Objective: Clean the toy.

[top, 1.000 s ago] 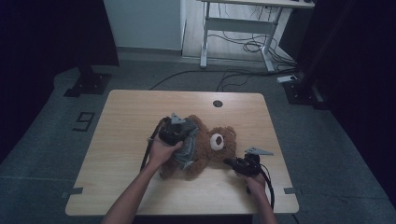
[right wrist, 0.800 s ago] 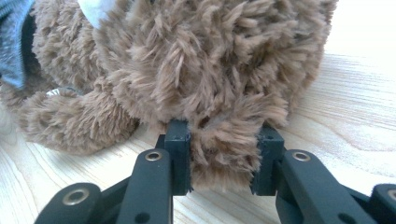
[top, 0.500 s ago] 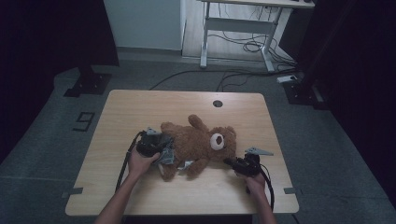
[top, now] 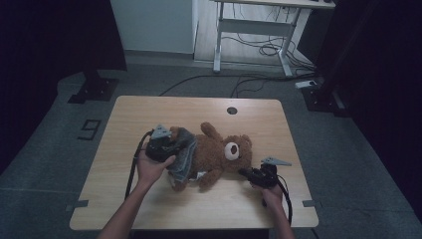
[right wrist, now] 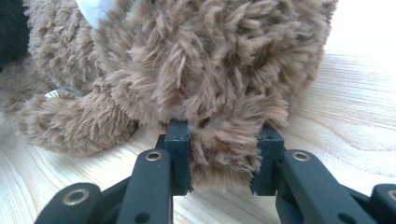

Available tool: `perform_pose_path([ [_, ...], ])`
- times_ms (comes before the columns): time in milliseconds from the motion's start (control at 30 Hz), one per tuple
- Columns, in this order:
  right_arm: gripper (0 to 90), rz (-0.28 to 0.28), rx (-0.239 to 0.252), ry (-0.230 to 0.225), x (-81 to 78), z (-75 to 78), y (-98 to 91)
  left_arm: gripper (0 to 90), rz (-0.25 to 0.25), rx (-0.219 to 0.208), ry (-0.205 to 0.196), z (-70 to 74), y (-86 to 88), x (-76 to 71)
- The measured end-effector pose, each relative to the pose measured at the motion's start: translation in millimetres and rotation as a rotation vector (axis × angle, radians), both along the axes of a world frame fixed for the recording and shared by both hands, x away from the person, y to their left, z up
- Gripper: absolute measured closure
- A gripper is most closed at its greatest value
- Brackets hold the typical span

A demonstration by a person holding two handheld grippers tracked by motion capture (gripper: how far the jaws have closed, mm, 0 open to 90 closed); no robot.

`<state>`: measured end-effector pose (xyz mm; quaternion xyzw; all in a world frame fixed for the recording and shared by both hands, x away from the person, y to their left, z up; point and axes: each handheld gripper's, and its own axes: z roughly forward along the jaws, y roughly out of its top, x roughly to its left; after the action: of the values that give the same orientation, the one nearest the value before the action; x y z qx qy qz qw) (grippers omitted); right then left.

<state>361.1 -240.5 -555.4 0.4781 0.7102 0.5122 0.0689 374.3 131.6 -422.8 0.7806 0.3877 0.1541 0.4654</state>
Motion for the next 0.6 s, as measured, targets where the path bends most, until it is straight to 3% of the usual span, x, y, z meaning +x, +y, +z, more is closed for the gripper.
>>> perform_pose_path([
  [67,66.5,-0.001,0.0,0.0,-0.1,0.1,0.2,76.8,-0.027,0.021,-0.013,6.7,-20.7,3.2],
  [133,66.5,-0.001,0.001,0.001,-0.1,0.1,0.1,76.7,-0.046,0.031,-0.001,6.8,-37.9,9.3],
  [300,66.3,0.0,0.0,-0.001,-0.1,0.1,-0.1,76.6,-0.062,0.131,0.046,-9.4,-80.9,35.0],
  [400,65.4,0.005,-0.002,-0.005,-0.1,0.2,-0.8,76.3,-0.061,0.135,0.118,-28.2,-84.5,46.7],
  [500,59.4,0.014,-0.005,-0.014,-0.3,0.7,-1.8,76.7,-0.063,0.083,0.134,-37.6,-75.2,47.7],
  [600,48.1,0.014,-0.012,-0.032,-1.5,3.3,-3.4,77.2,-0.065,0.088,0.137,-39.7,-72.2,43.8],
])
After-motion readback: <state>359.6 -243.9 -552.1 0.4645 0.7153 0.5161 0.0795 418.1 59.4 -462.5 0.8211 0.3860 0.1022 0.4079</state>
